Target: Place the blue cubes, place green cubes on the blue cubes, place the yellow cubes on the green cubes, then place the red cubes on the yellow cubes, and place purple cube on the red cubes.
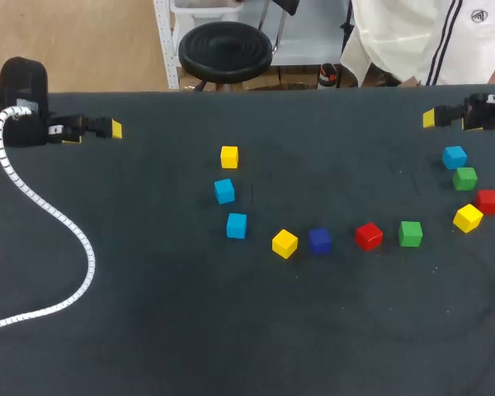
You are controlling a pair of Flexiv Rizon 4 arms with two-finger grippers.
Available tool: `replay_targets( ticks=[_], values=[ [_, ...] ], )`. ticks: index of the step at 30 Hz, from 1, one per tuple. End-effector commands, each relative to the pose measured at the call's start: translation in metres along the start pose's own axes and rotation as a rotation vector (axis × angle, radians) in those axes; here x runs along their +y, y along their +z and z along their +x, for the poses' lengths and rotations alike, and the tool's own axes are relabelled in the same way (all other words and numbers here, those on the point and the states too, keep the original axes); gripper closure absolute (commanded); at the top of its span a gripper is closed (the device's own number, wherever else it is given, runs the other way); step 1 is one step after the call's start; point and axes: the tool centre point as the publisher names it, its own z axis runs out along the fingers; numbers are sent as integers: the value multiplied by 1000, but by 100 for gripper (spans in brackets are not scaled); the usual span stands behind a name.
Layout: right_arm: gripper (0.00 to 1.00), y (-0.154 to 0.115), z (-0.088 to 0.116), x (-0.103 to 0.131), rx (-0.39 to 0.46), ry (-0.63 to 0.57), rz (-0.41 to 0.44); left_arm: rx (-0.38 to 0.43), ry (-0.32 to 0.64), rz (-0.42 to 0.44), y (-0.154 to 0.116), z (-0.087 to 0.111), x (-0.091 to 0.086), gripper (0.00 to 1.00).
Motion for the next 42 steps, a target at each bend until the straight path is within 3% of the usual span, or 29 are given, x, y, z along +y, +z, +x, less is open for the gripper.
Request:
replay_targets(
  ticks=[1, 14, 18, 27, 31, 34, 37, 42],
  values=[
    [0, 0, 0, 1, 0, 0, 3, 6, -2, -9, -1, -1, -2, 0],
    [0, 0, 0, 1, 0, 0, 3, 6, -2, -9, -1, -1, -2, 0],
    [0, 3, -24, 16, 45, -195, -17, 6, -2, -9, -1, -1, -2, 0],
    [0, 25, -65, 52, 201, -555, -194, 6, -2, -9, -1, -1, -2, 0],
    [0, 46, -62, 53, 354, -661, -292, 6, -2, -9, -1, -1, -2, 0],
    [0, 56, -57, 52, 419, -746, -350, 6, -2, -9, -1, -1, -2, 0],
    [0, 62, -51, 53, 435, -842, -413, 6, -2, -9, -1, -1, -2, 0],
    [0, 66, -48, 51, 369, -896, -485, 6, -2, -9, -1, -1, -2, 0]
  ],
)
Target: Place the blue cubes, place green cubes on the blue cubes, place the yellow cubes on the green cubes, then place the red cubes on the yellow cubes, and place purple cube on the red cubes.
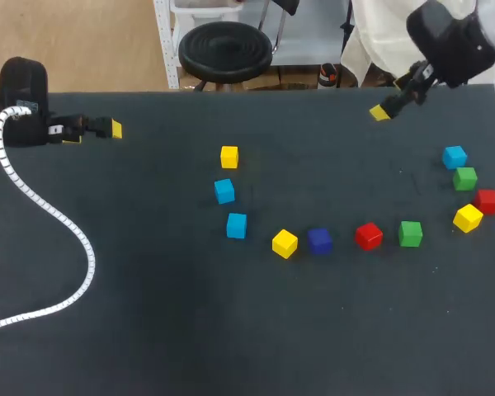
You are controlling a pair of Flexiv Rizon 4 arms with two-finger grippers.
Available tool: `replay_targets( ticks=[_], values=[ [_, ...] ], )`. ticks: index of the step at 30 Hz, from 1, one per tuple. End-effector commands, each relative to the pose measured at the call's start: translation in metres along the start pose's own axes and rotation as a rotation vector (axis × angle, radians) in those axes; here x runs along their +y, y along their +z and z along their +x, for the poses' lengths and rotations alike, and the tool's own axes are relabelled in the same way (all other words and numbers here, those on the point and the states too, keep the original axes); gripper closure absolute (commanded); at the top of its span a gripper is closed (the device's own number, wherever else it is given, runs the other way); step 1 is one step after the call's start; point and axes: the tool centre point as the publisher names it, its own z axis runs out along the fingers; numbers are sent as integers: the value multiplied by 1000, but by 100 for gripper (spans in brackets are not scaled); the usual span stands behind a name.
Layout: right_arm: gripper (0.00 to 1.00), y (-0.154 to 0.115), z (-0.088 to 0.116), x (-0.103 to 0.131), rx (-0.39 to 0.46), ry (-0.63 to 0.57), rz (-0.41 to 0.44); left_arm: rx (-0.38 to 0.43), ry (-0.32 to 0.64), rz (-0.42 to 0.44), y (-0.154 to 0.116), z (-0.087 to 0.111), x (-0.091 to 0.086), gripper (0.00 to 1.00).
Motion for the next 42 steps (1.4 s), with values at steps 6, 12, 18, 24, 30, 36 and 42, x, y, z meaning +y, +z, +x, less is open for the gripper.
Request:
replay_targets(
  ticks=[6, 12, 18, 24, 30, 36, 42],
  values=[
    [0, 16, 5, 1, -116, -252, -394, 6, -2, -9, -1, -1, -2, 0],
    [0, 30, 14, 11, -230, -200, -421, 6, -2, -9, -1, -1, -2, 0],
    [0, 30, 14, 11, -230, -200, -421, 6, -2, -9, -1, -1, -2, 0],
    [0, 30, 14, 11, -230, -200, -421, 6, -2, -9, -1, -1, -2, 0],
    [0, 33, 10, 13, -241, -241, -423, 6, -2, -9, -1, -1, -2, 0],
    [0, 50, 3, 10, -173, -460, -351, 6, -2, -9, -1, -1, -2, 0],
    [0, 62, 22, 3, -205, -474, -329, 6, -2, -9, -1, -1, -2, 0]
  ],
)
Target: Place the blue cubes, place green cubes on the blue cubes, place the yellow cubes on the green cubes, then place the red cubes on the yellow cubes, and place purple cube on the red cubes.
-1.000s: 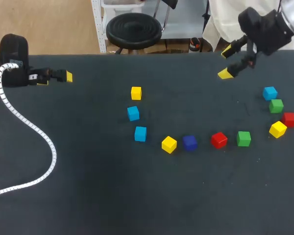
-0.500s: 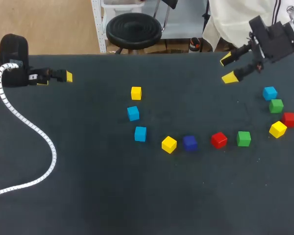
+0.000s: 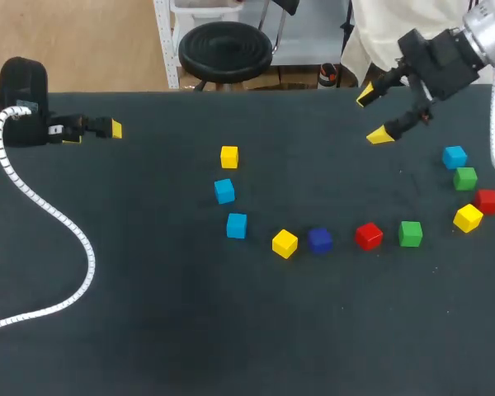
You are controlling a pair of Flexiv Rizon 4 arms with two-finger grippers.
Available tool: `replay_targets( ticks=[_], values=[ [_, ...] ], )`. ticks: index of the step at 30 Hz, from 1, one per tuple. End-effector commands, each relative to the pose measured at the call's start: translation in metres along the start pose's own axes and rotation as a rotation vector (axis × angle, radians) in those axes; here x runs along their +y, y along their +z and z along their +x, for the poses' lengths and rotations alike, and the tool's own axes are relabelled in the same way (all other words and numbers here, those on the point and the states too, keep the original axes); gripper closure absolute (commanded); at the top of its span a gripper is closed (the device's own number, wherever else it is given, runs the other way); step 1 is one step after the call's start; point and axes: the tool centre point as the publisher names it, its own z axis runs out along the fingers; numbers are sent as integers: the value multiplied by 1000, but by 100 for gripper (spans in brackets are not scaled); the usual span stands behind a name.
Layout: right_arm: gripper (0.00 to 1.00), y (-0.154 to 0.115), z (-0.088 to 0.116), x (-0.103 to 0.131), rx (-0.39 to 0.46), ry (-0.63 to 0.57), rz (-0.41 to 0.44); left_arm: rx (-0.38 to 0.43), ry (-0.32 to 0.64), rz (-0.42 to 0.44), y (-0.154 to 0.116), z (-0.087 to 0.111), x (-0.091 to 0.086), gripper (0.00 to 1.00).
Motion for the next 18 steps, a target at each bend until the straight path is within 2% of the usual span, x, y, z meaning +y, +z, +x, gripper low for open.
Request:
replay_targets(
  ticks=[1, 6, 11, 18],
  values=[
    [0, 5, 14, 5, -33, 18, 10, 6, -2, -10, -1, -1, -2, 0],
    [0, 10, 30, 6, -80, 44, 28, 6, -2, -10, -1, -1, -2, 0],
    [0, 10, 41, -6, -102, 36, 57, 6, -2, -10, -1, -1, -2, 0],
    [0, 14, 44, -22, -130, 27, -31, 6, -2, -10, -1, -1, -2, 0]
  ],
)
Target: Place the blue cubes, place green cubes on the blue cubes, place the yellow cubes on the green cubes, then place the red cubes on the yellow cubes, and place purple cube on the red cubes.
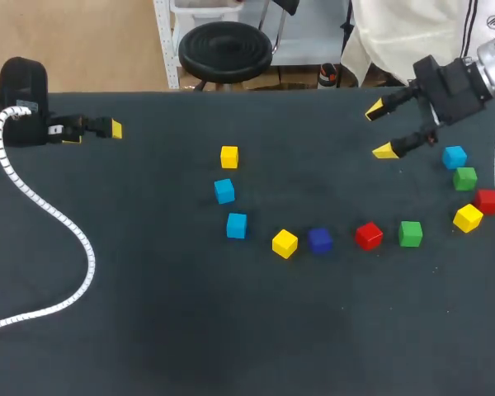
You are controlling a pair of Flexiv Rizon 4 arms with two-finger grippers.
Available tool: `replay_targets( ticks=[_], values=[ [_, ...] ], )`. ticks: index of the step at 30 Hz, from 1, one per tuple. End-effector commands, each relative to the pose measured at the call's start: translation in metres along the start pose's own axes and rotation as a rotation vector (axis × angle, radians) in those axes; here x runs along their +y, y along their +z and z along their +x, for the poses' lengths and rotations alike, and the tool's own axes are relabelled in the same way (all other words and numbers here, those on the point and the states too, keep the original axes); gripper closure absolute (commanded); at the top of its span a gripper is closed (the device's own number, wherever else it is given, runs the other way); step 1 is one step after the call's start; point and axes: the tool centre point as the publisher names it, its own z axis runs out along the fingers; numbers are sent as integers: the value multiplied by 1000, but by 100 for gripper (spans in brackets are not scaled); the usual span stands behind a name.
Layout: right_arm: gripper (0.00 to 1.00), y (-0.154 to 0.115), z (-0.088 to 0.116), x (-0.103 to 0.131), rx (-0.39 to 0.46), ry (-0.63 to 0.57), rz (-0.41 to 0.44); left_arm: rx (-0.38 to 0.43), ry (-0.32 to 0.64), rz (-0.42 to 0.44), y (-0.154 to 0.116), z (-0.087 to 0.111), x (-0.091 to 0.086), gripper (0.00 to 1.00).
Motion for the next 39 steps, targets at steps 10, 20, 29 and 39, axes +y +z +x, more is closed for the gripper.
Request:
replay_targets(
  ticks=[10, 20, 29, 39],
  values=[
    [0, 9, 5, -19, -88, 8, -156, 6, -2, -10, -1, -1, -2, 0],
    [0, 9, 5, -19, -88, 8, -156, -17, 309, 165, -22, 12, -51, 0],
    [0, 9, 5, -19, -88, 8, -156, 78, 603, 146, -29, 61, -82, 0],
    [0, 9, 5, -19, -88, 8, -156, 149, 669, 159, -12, 91, -105, 0]
  ],
)
